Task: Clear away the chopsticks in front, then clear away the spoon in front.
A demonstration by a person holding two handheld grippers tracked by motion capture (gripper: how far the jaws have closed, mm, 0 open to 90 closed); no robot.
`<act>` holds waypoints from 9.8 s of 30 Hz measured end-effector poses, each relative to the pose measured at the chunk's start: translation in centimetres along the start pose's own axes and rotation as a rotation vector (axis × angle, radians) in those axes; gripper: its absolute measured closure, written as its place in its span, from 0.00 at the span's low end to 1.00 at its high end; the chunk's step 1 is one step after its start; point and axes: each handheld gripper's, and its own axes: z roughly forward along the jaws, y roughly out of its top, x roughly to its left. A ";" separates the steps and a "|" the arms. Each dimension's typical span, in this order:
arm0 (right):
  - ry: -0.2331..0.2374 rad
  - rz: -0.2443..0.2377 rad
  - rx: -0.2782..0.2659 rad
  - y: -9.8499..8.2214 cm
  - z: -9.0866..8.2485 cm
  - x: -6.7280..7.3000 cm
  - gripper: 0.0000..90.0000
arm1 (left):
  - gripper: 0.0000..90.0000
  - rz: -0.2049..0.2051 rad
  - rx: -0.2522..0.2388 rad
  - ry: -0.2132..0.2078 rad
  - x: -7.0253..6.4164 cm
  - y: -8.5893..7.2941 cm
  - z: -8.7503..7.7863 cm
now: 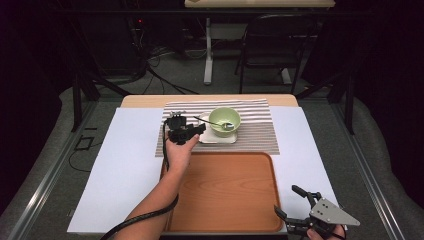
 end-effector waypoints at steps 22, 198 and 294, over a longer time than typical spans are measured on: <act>0.006 -0.005 -0.005 0.1 0.0 0.0 0.17 | 0.47 -0.034 0.018 0.001 -1.5 0.0 3.2; 0.022 -0.004 -0.002 0.1 0.1 0.0 0.17 | 0.99 0.142 -0.064 -0.101 -1.5 2.6 -6.4; 0.002 -0.008 0.013 0.1 0.5 0.0 0.17 | 0.89 0.178 0.237 -0.113 3.1 -10.4 -14.1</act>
